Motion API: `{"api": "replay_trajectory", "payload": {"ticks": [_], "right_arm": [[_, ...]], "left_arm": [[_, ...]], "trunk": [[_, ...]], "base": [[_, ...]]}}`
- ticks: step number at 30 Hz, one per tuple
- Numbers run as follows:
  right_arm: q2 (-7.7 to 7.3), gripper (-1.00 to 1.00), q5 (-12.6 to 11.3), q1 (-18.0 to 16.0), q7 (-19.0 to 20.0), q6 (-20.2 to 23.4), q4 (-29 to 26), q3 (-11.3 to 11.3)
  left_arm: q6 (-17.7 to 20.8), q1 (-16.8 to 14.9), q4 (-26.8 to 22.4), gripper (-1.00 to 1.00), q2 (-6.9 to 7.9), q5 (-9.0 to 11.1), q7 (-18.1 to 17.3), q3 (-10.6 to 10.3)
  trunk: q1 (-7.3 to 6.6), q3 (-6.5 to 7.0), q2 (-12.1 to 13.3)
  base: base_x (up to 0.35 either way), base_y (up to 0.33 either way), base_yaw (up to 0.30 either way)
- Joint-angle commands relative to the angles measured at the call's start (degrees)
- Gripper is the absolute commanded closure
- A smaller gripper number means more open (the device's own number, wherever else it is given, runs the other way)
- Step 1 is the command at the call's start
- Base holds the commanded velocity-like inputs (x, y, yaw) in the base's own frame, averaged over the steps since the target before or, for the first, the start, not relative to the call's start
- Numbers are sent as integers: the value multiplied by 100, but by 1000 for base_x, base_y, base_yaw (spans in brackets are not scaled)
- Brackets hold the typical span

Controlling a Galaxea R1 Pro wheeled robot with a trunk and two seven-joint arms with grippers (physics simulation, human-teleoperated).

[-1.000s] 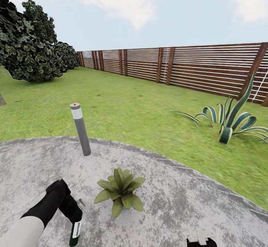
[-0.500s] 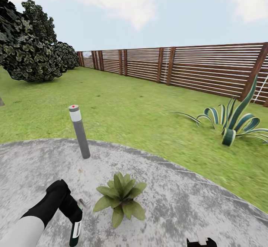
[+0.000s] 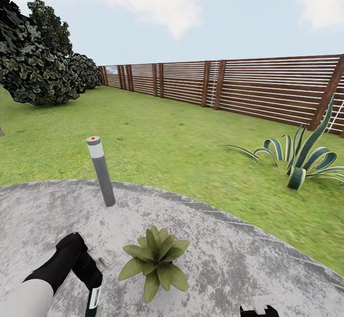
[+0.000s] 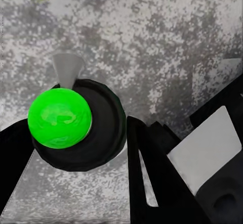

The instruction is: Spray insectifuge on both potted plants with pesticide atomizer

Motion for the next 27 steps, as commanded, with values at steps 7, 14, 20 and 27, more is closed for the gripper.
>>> {"api": "replay_trajectory", "payload": {"ticks": [7, 14, 20, 27], "right_arm": [[-1, -100, 60, -6, -19, -25, 10, -39], [-8, -100, 69, 3, -19, -35, 10, -39], [-3, -100, 69, 3, -19, -28, 10, -39], [1, -100, 69, 3, -19, -25, 10, -39]], "left_arm": [[-624, 482, -9, 100, 221, -14, -39, -4], [-614, 432, -71, 100, -41, -16, -2, -30], [-612, 482, -33, 100, 25, -252, 216, -4], [-622, 524, 4, 100, 58, -193, 847, 23]], "trunk": [[-1, -5, -2], [-1, -5, -2], [-1, -5, -2], [-1, -5, -2]], "base": [[0, 0, 0], [0, 0, 0], [0, 0, 0], [0, 0, 0]]}}
